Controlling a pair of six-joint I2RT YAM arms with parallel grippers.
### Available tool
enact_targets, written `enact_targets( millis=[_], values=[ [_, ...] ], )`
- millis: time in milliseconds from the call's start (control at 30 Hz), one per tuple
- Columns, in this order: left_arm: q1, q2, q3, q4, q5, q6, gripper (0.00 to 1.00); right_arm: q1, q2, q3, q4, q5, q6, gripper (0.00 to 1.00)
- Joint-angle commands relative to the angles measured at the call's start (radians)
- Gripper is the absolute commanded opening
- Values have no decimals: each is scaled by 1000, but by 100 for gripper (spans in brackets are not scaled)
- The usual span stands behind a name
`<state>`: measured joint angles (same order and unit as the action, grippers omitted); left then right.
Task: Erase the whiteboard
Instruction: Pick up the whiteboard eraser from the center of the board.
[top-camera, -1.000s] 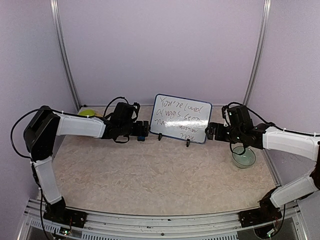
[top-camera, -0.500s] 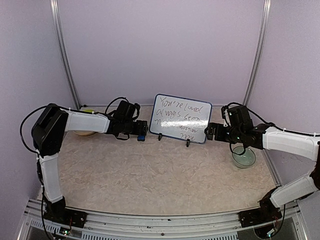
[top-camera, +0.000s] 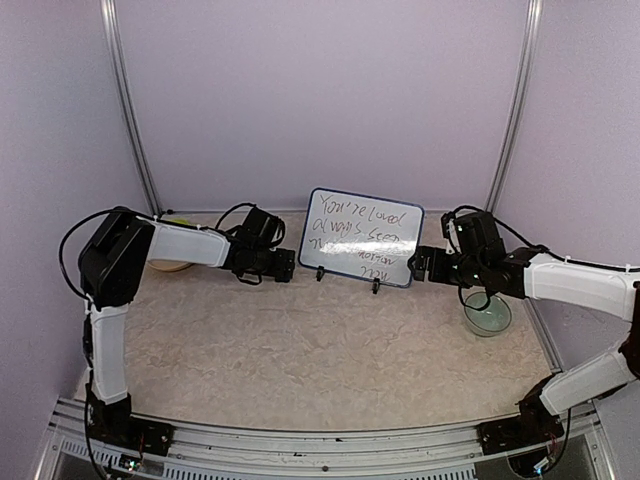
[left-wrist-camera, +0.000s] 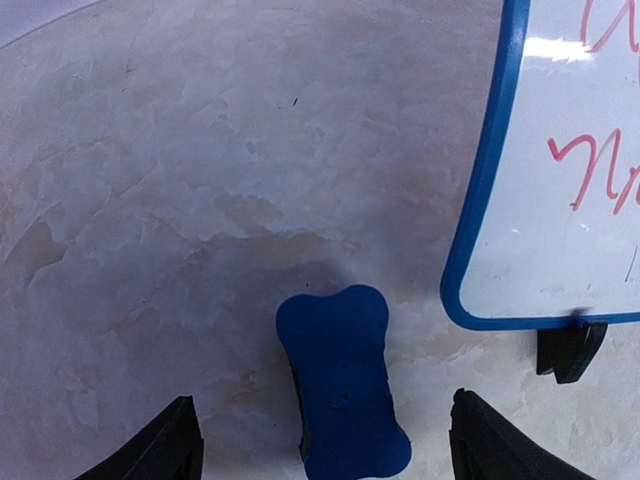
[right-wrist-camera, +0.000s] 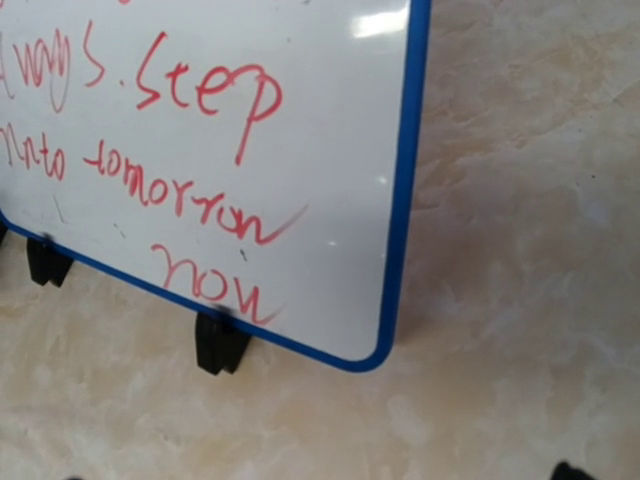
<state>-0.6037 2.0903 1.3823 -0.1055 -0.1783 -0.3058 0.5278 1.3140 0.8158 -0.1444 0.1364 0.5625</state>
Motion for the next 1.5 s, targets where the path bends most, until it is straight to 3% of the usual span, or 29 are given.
enact_targets(
  millis=[0, 500, 933, 1233, 1467],
  values=[
    [-1, 44, 57, -29, -55, -2, 81, -5, 14, -13, 13, -6, 2, 100],
    [-20, 120, 145, -79, -94, -2, 65, -6, 29, -6, 10, -8, -2, 100],
    [-34, 146, 164, -98, -110, -6, 59, -6, 47, 15, 7, -11, -9, 100],
    [-34, 150, 172, -95, -113, -4, 46, -5, 53, 15, 12, -16, -3, 100],
    [-32, 144, 166, -87, -120, -4, 28, -5, 68, 13, 21, -49, -14, 100]
  ],
)
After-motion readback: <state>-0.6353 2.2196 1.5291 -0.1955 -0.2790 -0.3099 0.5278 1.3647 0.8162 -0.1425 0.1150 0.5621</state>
